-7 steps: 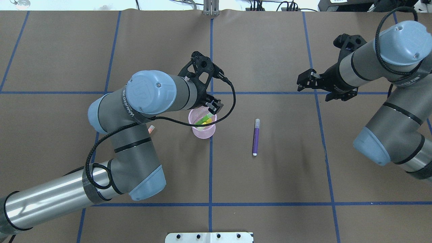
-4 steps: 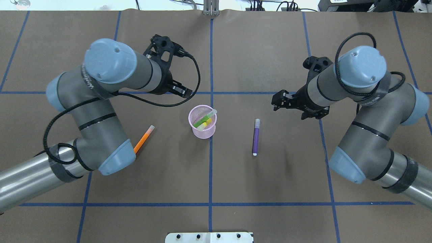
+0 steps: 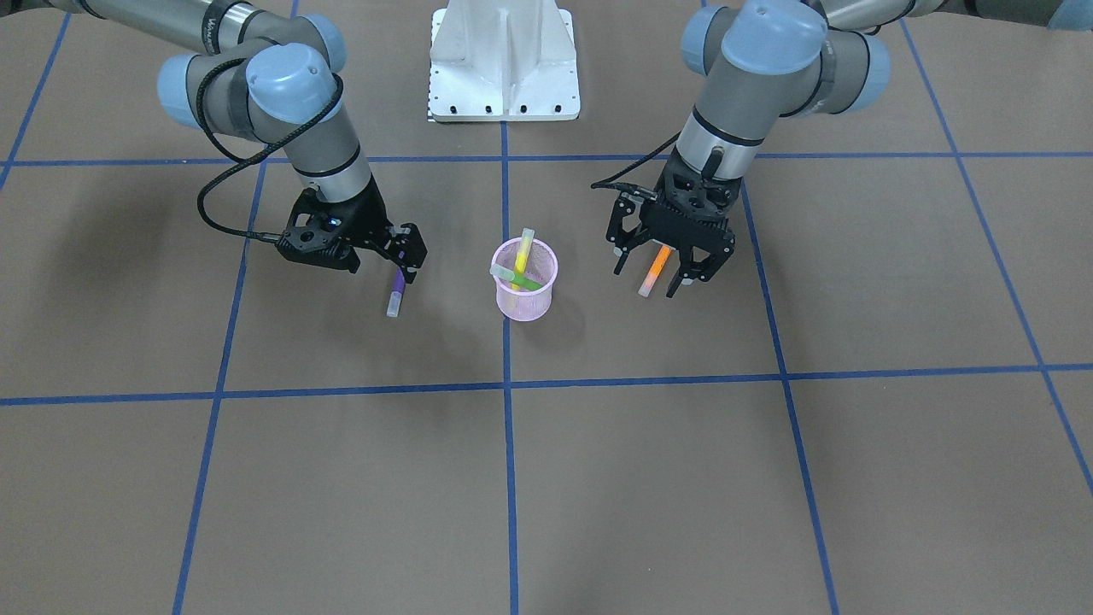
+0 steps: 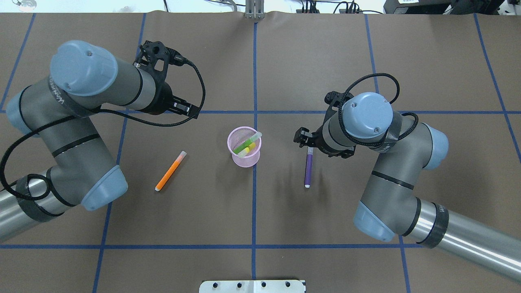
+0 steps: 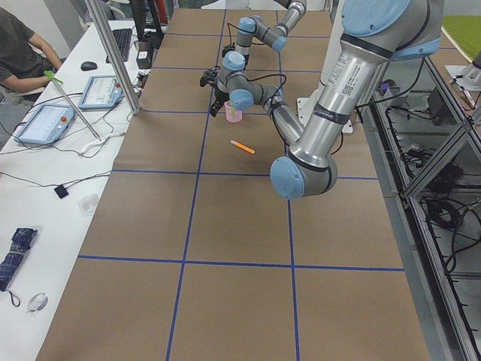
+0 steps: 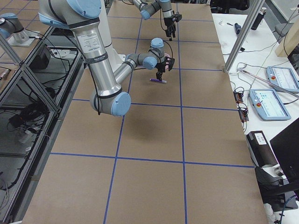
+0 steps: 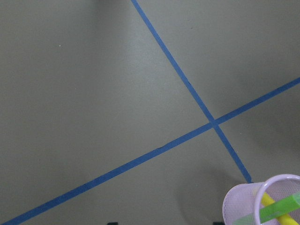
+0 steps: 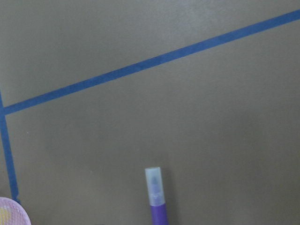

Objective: Collect pens into pen holder
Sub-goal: 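Withdraw the left gripper while the right gripper reaches the purple marker, then lower the right gripper and grasp the purple marker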

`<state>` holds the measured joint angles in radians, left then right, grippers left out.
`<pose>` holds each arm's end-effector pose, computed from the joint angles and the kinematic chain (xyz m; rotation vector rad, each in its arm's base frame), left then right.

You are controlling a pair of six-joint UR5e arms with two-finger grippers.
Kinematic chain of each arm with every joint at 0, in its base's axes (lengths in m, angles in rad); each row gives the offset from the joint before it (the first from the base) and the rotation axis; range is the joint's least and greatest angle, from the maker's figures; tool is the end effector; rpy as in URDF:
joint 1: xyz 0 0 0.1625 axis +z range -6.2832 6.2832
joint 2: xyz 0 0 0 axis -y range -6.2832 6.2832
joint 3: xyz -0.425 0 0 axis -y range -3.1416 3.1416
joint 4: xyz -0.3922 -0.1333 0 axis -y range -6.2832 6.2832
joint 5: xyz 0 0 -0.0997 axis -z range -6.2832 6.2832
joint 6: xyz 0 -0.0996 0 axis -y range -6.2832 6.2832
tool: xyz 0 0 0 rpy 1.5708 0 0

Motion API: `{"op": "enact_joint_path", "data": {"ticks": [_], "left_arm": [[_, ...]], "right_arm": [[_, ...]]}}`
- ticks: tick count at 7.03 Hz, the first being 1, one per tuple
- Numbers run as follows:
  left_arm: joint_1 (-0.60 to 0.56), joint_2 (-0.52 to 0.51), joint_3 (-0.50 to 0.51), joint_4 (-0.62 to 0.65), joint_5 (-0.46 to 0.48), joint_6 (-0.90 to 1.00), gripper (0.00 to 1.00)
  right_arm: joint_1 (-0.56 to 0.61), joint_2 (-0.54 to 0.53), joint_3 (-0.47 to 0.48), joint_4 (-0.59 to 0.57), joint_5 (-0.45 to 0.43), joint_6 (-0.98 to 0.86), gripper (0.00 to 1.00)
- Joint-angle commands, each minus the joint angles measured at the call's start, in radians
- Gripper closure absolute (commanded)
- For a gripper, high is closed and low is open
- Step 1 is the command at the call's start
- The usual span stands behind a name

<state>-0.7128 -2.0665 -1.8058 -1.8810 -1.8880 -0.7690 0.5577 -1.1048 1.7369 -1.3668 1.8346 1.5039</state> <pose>0.4069 -0.4869 0.2364 0.5004 0.9491 0.2453 -0.4909 -0.4327 0.3009 0.0192 -0.8715 0.3493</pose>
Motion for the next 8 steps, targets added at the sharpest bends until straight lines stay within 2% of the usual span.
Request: {"op": "enact_joint_path", "data": {"ticks": [1,3,5,8], "left_arm": [[-0.017,0.028,0.0,0.0,-0.026,-0.018,0.26],[-0.019,0.026,0.002,-0.001,-0.026,-0.023,0.26],[-0.019,0.026,0.003,-0.001,-0.026,-0.024,0.25],[-0.02,0.026,0.006,-0.003,-0.026,-0.024,0.22]], "right_arm": [[0.025,0.051,-0.08,-0.003,0.098,-0.039,0.2],[0.083,0.06,-0.14,-0.005,0.245,-0.201,0.23],[0.083,0.063,-0.16,-0.005,0.305,-0.244,0.24],[0.071,0.063,-0.187,-0.002,0.313,-0.232,0.24]]}}
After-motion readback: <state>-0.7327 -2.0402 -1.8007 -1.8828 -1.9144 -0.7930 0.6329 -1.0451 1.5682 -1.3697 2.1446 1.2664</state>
